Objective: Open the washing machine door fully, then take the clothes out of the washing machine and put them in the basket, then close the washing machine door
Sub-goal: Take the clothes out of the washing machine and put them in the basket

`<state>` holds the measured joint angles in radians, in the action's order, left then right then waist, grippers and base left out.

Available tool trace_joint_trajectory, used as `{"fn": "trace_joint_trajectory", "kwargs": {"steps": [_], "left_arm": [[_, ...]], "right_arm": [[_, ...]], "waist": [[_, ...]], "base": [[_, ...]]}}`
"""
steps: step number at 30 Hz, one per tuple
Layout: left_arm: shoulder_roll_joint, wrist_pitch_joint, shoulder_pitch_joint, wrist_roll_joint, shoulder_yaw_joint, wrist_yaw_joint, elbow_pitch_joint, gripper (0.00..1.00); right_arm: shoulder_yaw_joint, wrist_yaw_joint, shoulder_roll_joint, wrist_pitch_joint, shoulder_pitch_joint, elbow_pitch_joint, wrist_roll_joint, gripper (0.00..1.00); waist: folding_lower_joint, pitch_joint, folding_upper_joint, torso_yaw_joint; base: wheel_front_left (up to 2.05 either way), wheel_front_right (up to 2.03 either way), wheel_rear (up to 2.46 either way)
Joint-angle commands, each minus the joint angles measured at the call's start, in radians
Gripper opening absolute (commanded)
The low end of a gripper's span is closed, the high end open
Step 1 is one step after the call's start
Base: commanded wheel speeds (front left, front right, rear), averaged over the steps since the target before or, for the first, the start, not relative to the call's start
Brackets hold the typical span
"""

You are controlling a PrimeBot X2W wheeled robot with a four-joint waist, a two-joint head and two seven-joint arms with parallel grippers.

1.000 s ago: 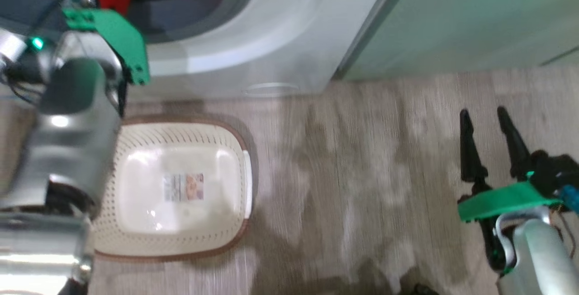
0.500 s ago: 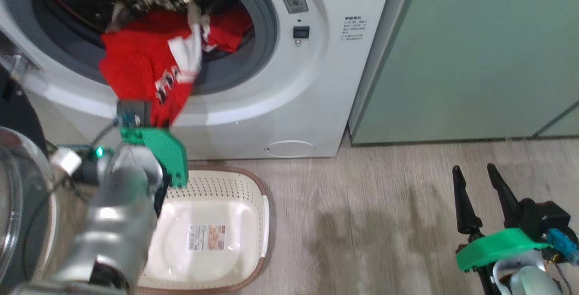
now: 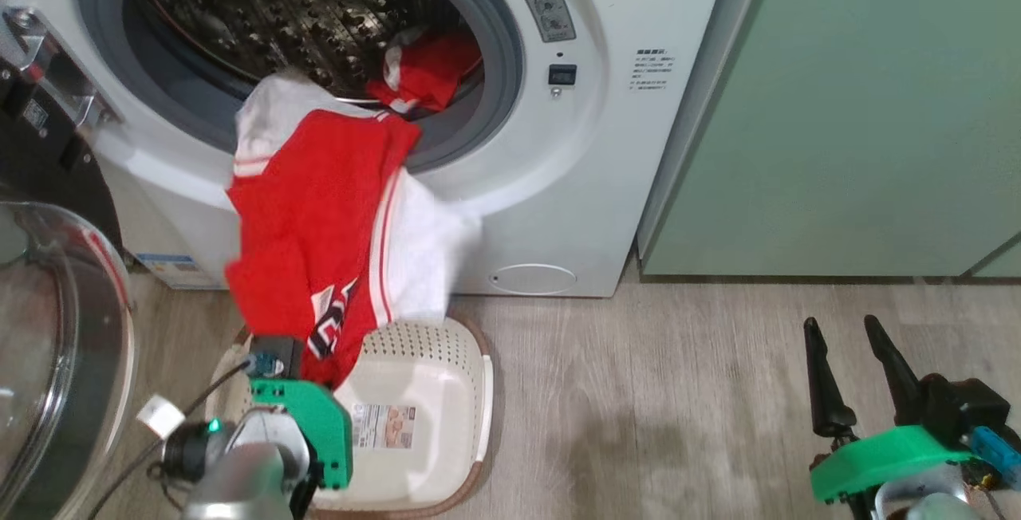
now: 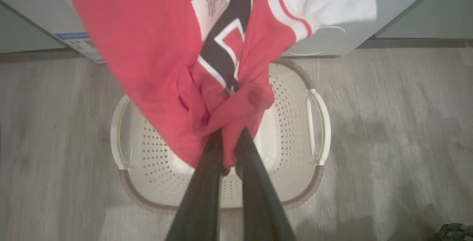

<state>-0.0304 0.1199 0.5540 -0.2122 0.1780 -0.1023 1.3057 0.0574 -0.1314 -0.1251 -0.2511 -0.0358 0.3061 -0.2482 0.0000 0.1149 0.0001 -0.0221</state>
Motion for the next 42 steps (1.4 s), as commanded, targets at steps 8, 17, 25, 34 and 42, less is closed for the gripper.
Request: {"fn": "trace_joint_trajectory", "kwargs": {"steps": [8, 17, 25, 34, 42], "left_arm": [[-0.020, -0.100, -0.017, -0.030, -0.004, -0.010, -0.016, 0.00], [-0.029, -0.245, -0.008, -0.069, -0.005, -0.018, -0.015, 0.00], [-0.055, -0.247, 0.082, -0.095, -0.026, 0.033, -0.015, 0.00], [-0.063, -0.200, 0.133, -0.114, -0.035, 0.053, -0.015, 0.00], [-0.058, -0.082, 0.104, -0.123, -0.027, 0.042, -0.015, 1.00]], "right_arm": [[0.036, 0.001, -0.036, -0.011, -0.055, -0.040, -0.008, 1.00], [0.031, 0.001, -0.041, -0.011, -0.096, -0.052, -0.007, 1.00], [0.029, 0.001, -0.052, -0.011, -0.153, -0.075, -0.001, 1.00], [0.024, 0.001, -0.049, -0.011, -0.186, -0.087, 0.003, 1.00], [0.026, 0.001, -0.035, -0.011, -0.173, -0.072, 0.003, 1.00]], "waist": [[0.0000, 0.061, -0.0001, -0.007], [0.0000, 0.164, -0.0001, -0.037], [0.0000, 0.291, -0.0001, -0.054], [0.0000, 0.363, -0.0001, -0.073], [0.0000, 0.300, -0.0001, -0.072]], "base": [[0.00, 0.00, 0.00], [0.00, 0.00, 0.00], [0.00, 0.00, 0.00], [0.00, 0.00, 0.00], [0.00, 0.00, 0.00]]}}
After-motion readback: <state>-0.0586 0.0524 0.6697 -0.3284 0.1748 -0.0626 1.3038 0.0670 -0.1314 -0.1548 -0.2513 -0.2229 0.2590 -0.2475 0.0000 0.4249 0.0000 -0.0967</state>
